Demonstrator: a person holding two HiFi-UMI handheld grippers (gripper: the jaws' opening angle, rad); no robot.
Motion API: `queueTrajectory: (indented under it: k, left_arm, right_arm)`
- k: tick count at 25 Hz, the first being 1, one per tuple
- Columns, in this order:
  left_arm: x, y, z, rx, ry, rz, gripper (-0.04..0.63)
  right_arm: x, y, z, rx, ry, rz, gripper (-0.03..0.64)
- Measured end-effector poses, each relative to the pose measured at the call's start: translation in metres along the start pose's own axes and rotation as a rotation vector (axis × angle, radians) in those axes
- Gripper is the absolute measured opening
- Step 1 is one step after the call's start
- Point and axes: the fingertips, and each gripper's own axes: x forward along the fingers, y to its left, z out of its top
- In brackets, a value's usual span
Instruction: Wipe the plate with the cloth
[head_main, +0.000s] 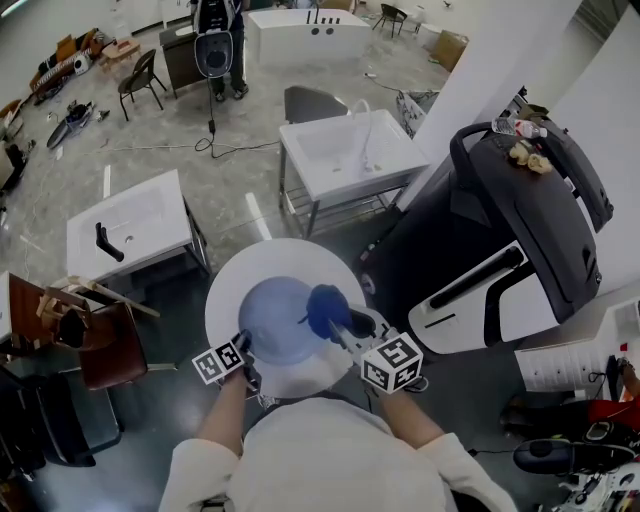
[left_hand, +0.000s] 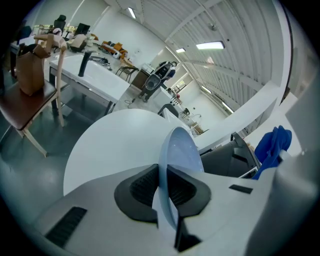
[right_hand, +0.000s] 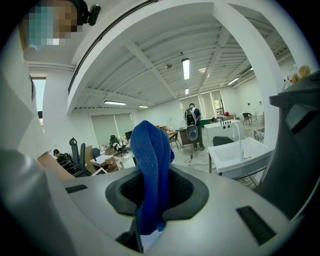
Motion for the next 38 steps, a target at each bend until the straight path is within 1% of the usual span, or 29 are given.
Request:
queueTrajectory:
  k: [6,12,20,29,34,35,36,37,38]
  left_arm:
    - [0.009,0.007,-0.005,-0.063,-0.002,0.007,0.043]
    - [0.015,0.011,-0.006,-0.082,-0.005,0.019,0.044]
    - [0.023,0.018,-0.012,-0.113,0.021,0.044,0.043]
    - [0.029,0.028,-0.013,-0.080,0.065,0.111,0.043]
    - [0.031,0.030,-0.015,-0.086,0.080,0.129,0.044]
    - [0.032,0.029,-0.016,-0.086,0.080,0.126,0.048]
    - [0.032,0.029,-0.017,-0.090,0.081,0.117,0.069]
    - [0.033,0.028,-0.017,-0.099,0.082,0.105,0.119]
    - [0.033,0.027,-0.017,-0.109,0.080,0.095,0.138]
  right_arm:
    - [-0.005,-0.001,-0.007,0.010,0.019,-0.019,0.094]
    - [-0.008,-0.003,-0.012,0.025,0.028,-0.020,0.094]
    - [-0.011,-0.005,-0.015,0.039,0.035,-0.020,0.094]
    - [-0.012,-0.003,-0.019,0.039,0.043,-0.013,0.094]
    - [-0.013,-0.004,-0.020,0.042,0.045,-0.003,0.094]
    - [-0.013,-0.004,-0.020,0.042,0.045,-0.003,0.094]
    - [-0.012,-0.004,-0.020,0.043,0.044,-0.002,0.094]
    - [-0.012,-0.004,-0.020,0.043,0.044,-0.002,0.094]
    - [-0.012,-0.003,-0.021,0.043,0.044,0.000,0.094]
